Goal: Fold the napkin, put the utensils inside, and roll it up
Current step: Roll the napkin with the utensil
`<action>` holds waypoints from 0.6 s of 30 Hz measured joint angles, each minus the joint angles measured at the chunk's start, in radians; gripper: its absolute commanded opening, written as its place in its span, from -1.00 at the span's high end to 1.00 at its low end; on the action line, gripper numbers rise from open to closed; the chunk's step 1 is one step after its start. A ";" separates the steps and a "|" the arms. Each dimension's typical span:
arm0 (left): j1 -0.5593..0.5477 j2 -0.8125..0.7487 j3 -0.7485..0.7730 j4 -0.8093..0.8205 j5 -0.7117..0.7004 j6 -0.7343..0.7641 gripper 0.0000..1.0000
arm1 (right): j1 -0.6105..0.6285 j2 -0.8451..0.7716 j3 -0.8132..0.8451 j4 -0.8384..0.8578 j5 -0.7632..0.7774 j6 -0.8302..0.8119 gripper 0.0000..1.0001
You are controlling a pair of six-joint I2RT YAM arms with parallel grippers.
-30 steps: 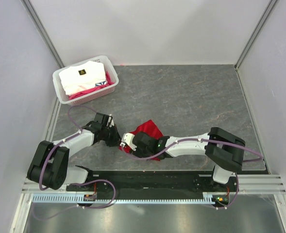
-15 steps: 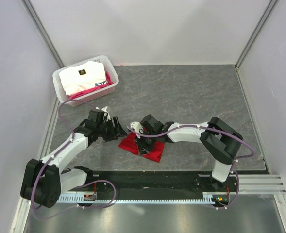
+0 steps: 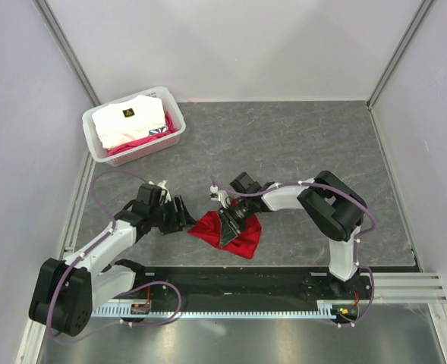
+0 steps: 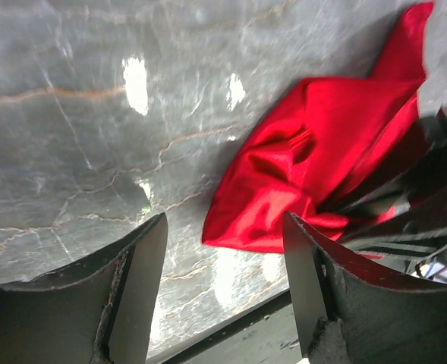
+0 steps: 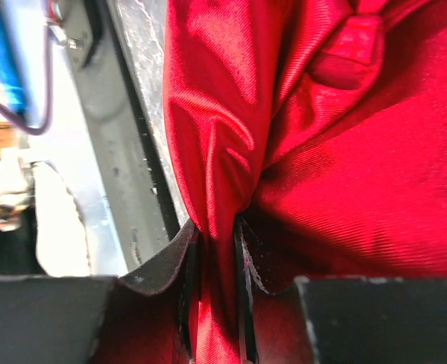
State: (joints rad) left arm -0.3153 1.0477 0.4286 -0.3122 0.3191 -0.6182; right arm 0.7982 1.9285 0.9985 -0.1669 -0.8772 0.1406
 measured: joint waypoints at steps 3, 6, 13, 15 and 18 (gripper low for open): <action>0.000 -0.002 -0.038 0.029 0.023 -0.012 -0.36 | -0.027 0.039 0.003 0.026 -0.073 0.029 0.59; 0.000 -0.002 -0.071 0.075 0.051 -0.031 -0.36 | -0.045 0.077 0.011 0.045 -0.138 0.049 0.60; -0.001 0.052 -0.098 0.211 0.113 -0.072 -0.22 | -0.062 0.130 0.031 0.063 -0.214 0.072 0.60; -0.002 0.076 -0.100 0.240 0.129 -0.081 -0.06 | -0.063 0.132 0.031 0.065 -0.217 0.073 0.60; -0.007 0.104 -0.103 0.262 0.133 -0.095 0.35 | -0.063 0.133 0.032 0.066 -0.217 0.073 0.59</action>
State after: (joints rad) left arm -0.3225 1.1515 0.3252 -0.0502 0.4522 -0.7136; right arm 0.7357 2.0617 1.0306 -0.1013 -1.0946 0.2134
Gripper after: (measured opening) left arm 0.497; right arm 0.268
